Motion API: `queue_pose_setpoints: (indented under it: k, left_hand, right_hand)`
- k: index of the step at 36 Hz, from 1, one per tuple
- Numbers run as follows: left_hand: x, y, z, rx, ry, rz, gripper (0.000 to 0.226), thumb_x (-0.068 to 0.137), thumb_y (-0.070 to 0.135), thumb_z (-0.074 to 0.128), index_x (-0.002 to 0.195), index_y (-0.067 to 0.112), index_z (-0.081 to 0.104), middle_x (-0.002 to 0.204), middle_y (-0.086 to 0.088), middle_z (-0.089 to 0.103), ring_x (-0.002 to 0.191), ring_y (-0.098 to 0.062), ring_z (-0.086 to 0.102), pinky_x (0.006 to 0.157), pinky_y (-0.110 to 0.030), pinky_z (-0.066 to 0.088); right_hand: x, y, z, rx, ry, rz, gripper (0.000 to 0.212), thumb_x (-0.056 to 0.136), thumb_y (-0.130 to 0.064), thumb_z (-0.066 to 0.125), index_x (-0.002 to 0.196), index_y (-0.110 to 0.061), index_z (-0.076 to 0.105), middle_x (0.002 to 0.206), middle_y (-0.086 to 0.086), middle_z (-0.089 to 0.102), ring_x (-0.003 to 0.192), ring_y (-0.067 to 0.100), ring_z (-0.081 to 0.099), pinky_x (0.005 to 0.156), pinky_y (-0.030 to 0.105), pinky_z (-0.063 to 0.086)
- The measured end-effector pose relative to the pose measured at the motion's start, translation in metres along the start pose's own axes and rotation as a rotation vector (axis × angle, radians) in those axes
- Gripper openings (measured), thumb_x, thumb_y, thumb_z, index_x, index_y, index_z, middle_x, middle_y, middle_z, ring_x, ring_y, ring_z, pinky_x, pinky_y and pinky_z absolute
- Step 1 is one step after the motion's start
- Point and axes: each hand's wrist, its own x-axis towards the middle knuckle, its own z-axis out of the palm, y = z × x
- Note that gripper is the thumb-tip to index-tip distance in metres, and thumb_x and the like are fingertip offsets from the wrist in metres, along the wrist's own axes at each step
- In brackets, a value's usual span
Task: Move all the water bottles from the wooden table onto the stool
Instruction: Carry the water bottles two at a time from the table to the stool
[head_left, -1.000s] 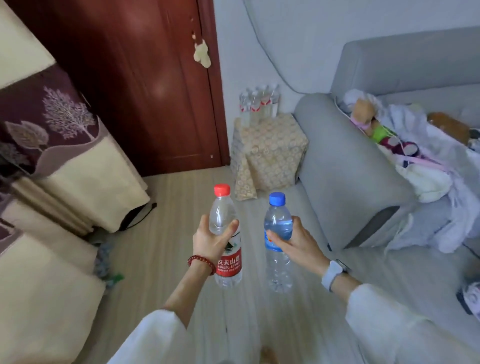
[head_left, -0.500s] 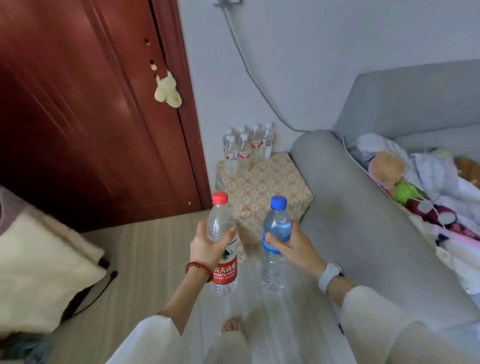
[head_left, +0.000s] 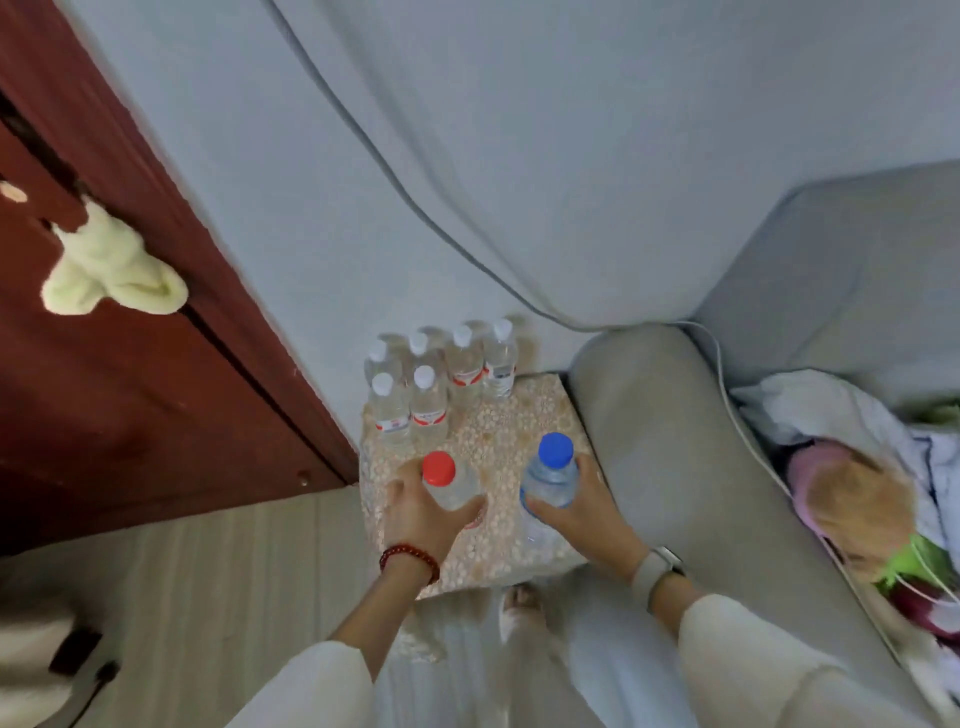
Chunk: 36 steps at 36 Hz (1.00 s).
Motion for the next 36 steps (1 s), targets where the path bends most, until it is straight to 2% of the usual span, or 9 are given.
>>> queue_pose_setpoints:
  k: [4, 6, 12, 17, 23, 27, 29, 33, 36]
  left_hand:
    - [0.056, 0.012, 0.055, -0.057, 0.046, -0.089, 0.077, 0.057, 0.032, 0.083, 0.119, 0.015, 0.040, 0.108, -0.009, 0.045, 0.104, -0.033, 0.049, 0.083, -0.033, 0.041]
    - [0.078, 0.019, 0.078, -0.086, 0.097, -0.122, 0.074, 0.058, 0.029, 0.083, 0.118, 0.016, 0.041, 0.102, -0.007, 0.047, 0.105, -0.034, 0.049, 0.079, -0.034, 0.043]
    - [0.130, 0.024, 0.121, -0.069, 0.180, -0.155, 0.079, 0.060, 0.021, 0.083, 0.127, 0.012, 0.042, 0.119, -0.013, 0.056, 0.118, -0.033, 0.043, 0.085, -0.040, 0.045]
    - [0.155, 0.023, 0.133, 0.009, 0.181, -0.148, 0.079, 0.063, 0.018, 0.082, 0.130, 0.007, 0.041, 0.129, -0.014, 0.053, 0.125, -0.034, 0.041, 0.089, -0.042, 0.044]
    - [0.158, 0.024, 0.137, 0.054, 0.187, -0.054, 0.072, 0.071, 0.015, 0.076, 0.133, 0.012, 0.040, 0.140, -0.011, 0.043, 0.129, -0.028, 0.040, 0.096, -0.042, 0.043]
    - [0.153, 0.033, 0.131, 0.124, 0.241, 0.088, 0.059, 0.074, 0.013, 0.073, 0.127, 0.013, 0.048, 0.128, -0.009, 0.055, 0.122, -0.027, 0.048, 0.081, -0.041, 0.052]
    - [0.153, 0.038, 0.125, 0.184, 0.249, 0.159, 0.052, 0.070, 0.007, 0.075, 0.118, 0.007, 0.056, 0.115, -0.012, 0.062, 0.111, -0.033, 0.055, 0.074, -0.042, 0.055]
    - [0.160, 0.041, 0.112, 0.360, 0.197, 0.209, 0.045, 0.063, 0.011, 0.080, 0.104, 0.005, 0.062, 0.101, -0.011, 0.068, 0.097, -0.035, 0.060, 0.075, -0.045, 0.051]
    - [0.166, 0.039, 0.103, 0.514, 0.238, 0.284, 0.046, 0.052, 0.017, 0.086, 0.093, 0.009, 0.065, 0.086, -0.005, 0.071, 0.085, -0.029, 0.064, 0.071, -0.039, 0.048]
  right_hand:
    - [0.072, 0.018, -0.012, -0.012, -0.002, 0.001, 0.056, 0.072, -0.021, 0.076, 0.115, -0.017, 0.040, 0.098, -0.012, 0.053, 0.086, 0.005, 0.057, 0.068, 0.006, 0.045]
    - [0.103, 0.025, -0.013, -0.026, 0.000, 0.018, 0.053, 0.071, -0.021, 0.076, 0.112, -0.019, 0.042, 0.099, -0.006, 0.054, 0.086, 0.012, 0.057, 0.067, 0.013, 0.046]
    - [0.175, 0.039, -0.008, -0.133, -0.050, -0.041, 0.045, 0.069, -0.015, 0.075, 0.105, -0.004, 0.050, 0.108, 0.016, 0.053, 0.098, 0.032, 0.053, 0.081, 0.044, 0.050]
    - [0.206, 0.047, 0.001, -0.073, -0.087, -0.041, 0.052, 0.072, -0.014, 0.075, 0.115, -0.013, 0.045, 0.112, 0.002, 0.044, 0.109, 0.021, 0.047, 0.085, 0.029, 0.042]
    - [0.219, 0.048, 0.006, -0.033, -0.177, -0.053, 0.054, 0.070, -0.016, 0.077, 0.115, -0.016, 0.047, 0.119, 0.009, 0.047, 0.111, 0.023, 0.049, 0.092, 0.044, 0.048]
    - [0.211, 0.055, 0.003, -0.064, -0.177, -0.013, 0.081, 0.073, -0.022, 0.076, 0.138, -0.022, 0.027, 0.131, 0.000, 0.035, 0.117, 0.011, 0.042, 0.096, 0.027, 0.041]
    - [0.207, 0.055, 0.001, -0.008, -0.189, 0.014, 0.086, 0.072, -0.024, 0.076, 0.140, -0.025, 0.023, 0.135, -0.001, 0.035, 0.121, 0.011, 0.042, 0.100, 0.031, 0.042]
    - [0.205, 0.047, 0.002, 0.024, -0.160, -0.032, 0.058, 0.073, -0.022, 0.075, 0.118, -0.032, 0.041, 0.120, -0.005, 0.048, 0.113, 0.014, 0.049, 0.095, 0.040, 0.049]
    - [0.210, 0.040, 0.005, -0.010, -0.114, -0.098, 0.052, 0.074, -0.021, 0.074, 0.103, -0.046, 0.040, 0.107, -0.022, 0.049, 0.104, 0.008, 0.050, 0.087, 0.018, 0.044]
